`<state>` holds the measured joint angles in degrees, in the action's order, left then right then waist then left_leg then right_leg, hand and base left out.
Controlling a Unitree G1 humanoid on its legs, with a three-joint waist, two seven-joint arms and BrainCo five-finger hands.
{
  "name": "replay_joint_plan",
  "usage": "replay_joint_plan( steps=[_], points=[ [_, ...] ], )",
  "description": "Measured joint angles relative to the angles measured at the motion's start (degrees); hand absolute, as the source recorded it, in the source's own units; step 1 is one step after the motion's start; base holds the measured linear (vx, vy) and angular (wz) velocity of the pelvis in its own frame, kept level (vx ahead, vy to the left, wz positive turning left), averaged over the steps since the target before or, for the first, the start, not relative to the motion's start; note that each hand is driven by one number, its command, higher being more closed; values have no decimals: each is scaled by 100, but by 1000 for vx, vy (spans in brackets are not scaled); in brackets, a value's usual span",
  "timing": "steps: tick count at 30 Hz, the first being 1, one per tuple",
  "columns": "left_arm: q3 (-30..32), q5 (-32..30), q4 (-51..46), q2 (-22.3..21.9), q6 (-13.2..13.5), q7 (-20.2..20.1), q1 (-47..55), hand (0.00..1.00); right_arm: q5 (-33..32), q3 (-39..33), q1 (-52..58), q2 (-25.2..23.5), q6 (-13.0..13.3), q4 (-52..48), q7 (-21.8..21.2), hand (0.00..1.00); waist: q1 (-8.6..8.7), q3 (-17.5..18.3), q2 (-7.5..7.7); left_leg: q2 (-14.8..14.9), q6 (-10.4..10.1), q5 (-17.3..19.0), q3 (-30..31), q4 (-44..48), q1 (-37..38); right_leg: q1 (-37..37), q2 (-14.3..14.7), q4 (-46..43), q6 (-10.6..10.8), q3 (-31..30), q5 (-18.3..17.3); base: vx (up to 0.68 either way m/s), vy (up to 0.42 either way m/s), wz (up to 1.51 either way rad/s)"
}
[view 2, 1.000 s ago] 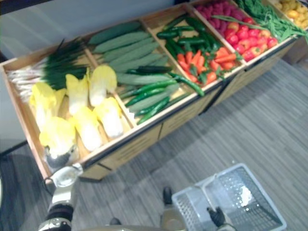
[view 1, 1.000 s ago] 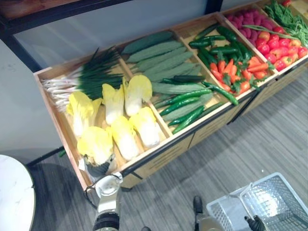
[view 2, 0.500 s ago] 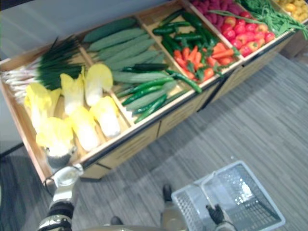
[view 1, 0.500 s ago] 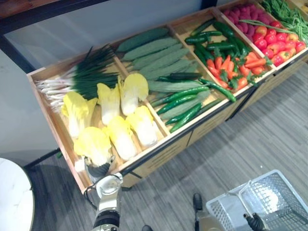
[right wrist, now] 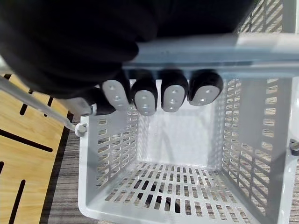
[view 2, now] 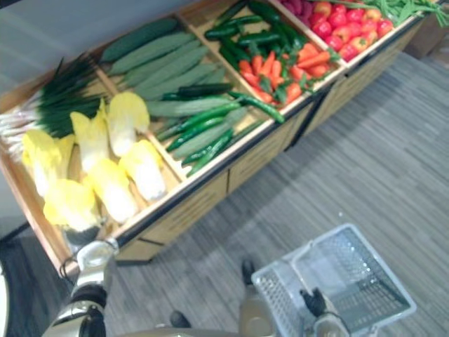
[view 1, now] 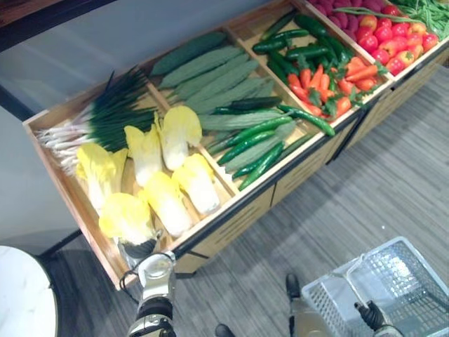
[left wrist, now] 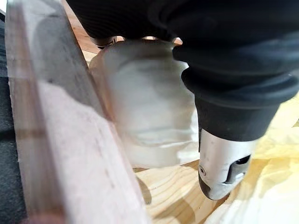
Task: Pick vegetable in the basket
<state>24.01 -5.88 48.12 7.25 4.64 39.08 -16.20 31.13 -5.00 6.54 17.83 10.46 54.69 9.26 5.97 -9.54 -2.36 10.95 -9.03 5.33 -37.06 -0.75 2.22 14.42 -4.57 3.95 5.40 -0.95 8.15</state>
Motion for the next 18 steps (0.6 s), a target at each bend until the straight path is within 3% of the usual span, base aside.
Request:
replay_joint_plan(
  steps=[7,8,18],
  points=[
    [292,8,272,147,-25,76,-156,0,-6,232,-75,33,24,18,-17,100,10,-2,3,52,-44,-21,-155,-7,1,57,88,65,-32,-119,46,-27,-60,-11],
    [359,18,288,150,-25,76,-185,100,-6,286,-76,42,24,18,-21,100,15,-2,3,53,-48,-21,-169,-9,-2,51,94,106,-42,-132,66,-27,-50,-6],
    [972,588,554,497,24,-30,-259,100,-10,325,-76,42,38,25,-194,100,40,-3,7,56,-71,-14,-281,-33,22,46,126,197,-41,-209,145,-15,-37,-5]
  ],
)
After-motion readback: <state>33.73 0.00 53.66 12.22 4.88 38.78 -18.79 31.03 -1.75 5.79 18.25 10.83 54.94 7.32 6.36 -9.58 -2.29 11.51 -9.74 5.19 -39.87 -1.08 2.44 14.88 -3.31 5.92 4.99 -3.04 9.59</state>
